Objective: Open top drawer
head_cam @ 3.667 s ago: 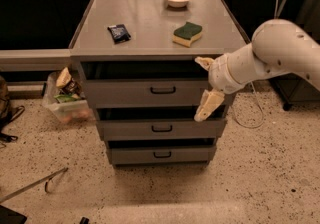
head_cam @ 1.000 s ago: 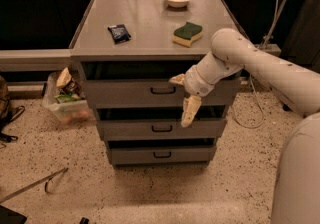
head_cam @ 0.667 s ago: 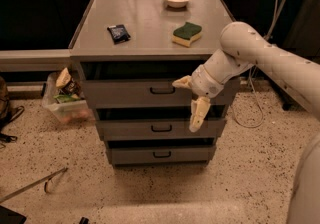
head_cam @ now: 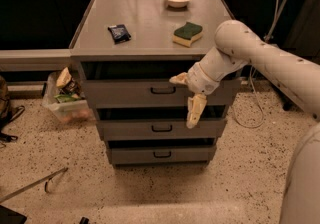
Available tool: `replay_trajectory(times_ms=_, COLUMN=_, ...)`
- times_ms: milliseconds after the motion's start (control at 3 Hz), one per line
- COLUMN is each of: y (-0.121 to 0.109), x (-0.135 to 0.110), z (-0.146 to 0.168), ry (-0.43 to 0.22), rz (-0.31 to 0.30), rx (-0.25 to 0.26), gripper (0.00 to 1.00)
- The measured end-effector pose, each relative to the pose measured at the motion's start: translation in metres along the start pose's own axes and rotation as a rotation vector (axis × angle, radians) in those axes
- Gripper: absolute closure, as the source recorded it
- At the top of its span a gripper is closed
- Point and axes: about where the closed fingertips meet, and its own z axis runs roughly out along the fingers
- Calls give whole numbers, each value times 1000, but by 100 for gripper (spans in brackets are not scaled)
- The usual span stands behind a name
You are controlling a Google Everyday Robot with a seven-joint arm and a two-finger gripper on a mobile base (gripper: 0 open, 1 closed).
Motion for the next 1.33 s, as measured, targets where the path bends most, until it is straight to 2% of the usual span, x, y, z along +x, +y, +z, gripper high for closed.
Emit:
replay_trajectory(times_ms=333, y=-33, x=10, z=-1, ry=59, rz=-65, rx=96, gripper=0)
replay_trajectory(times_ms=667, y=-59, x=21, z=7, ry=91, rz=-83, rx=117, gripper=0)
replay_trajectory(times_ms=1000, y=-74, x=38, z=22, ry=105, rz=-70, rx=87, gripper=0)
replay_trajectory(times_ms=1333, y=-82, x=57, z=44, ry=109, rz=-41, rx=28, gripper=0)
